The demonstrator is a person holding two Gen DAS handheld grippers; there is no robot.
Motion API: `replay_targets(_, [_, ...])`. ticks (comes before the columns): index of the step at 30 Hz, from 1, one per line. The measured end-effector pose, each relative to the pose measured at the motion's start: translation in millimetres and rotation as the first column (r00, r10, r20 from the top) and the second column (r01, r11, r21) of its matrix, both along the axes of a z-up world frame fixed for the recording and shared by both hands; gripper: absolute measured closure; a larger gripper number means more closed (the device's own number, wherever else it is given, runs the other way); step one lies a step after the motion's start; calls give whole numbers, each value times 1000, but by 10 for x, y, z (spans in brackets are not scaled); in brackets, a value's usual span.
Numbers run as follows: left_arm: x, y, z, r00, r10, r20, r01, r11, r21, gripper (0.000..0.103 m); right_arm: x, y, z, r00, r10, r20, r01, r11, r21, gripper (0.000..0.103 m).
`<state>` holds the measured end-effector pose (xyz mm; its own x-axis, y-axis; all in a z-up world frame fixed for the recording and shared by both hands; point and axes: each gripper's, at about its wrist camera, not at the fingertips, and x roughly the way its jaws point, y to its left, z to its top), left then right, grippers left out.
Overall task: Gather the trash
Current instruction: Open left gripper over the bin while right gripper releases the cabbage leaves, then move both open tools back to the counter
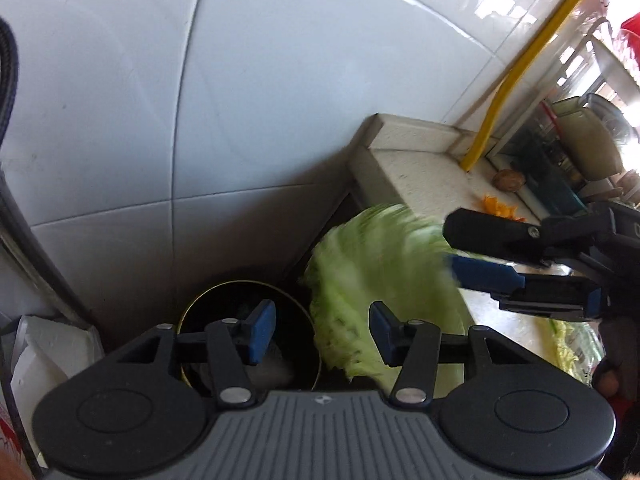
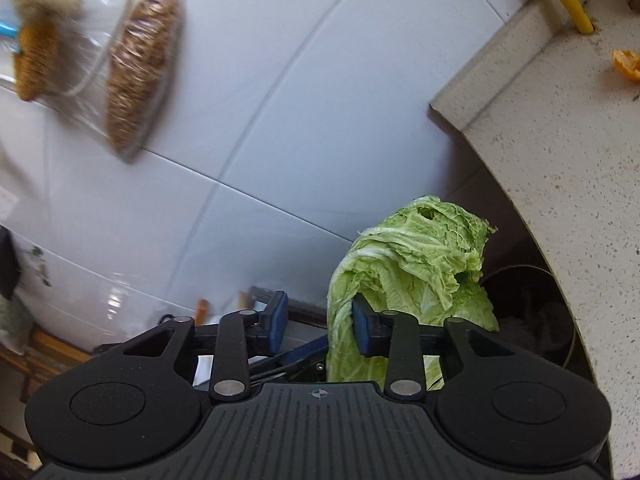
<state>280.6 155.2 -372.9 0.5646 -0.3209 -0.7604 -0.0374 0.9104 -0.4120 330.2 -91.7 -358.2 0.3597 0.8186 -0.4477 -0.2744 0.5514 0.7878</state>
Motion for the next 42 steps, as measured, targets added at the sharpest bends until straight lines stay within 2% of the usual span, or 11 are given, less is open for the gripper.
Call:
replay_targets(2, [2,37,-33,1000,11,-10,-11,1000,-5,54,54,56,-82,1000,1,-21,-1,1000,-13,51])
replay_targets(6, [-51,119,-30,1000,23,-15,-23,1000,-14,54,167,179,-192,999,2,-40,-3,999,-35,50])
replay_targets(12, [-122,161,72,1000,14,11,-13,999,-45,53,208,304,-197,999,-5,-38,2,998,-70,49])
replay_targets(19, [-114,-110,272,992,-103,68,108,991,-73,51,-68,156,-15,999,-27,-19,25,997,-75,43])
replay_targets(25, [-13,-509,387,966,-234,108,242,968,-69,49,-423,-336,190,990,-137,17,138,988,-69,38])
replay_targets(28, [54,-715,424,955,-277,110,286,955,-80,49,-616,-676,283,975,-219,41,221,973,-64,37])
replay_targets(33, [138,-1114,532,925,-359,127,369,927,-70,48,-875,-1192,414,929,-357,101,367,924,-104,34])
replay_targets(42, [334,-1950,558,871,-479,105,488,869,-81,47,-1092,-2051,473,845,-513,148,532,832,-157,30])
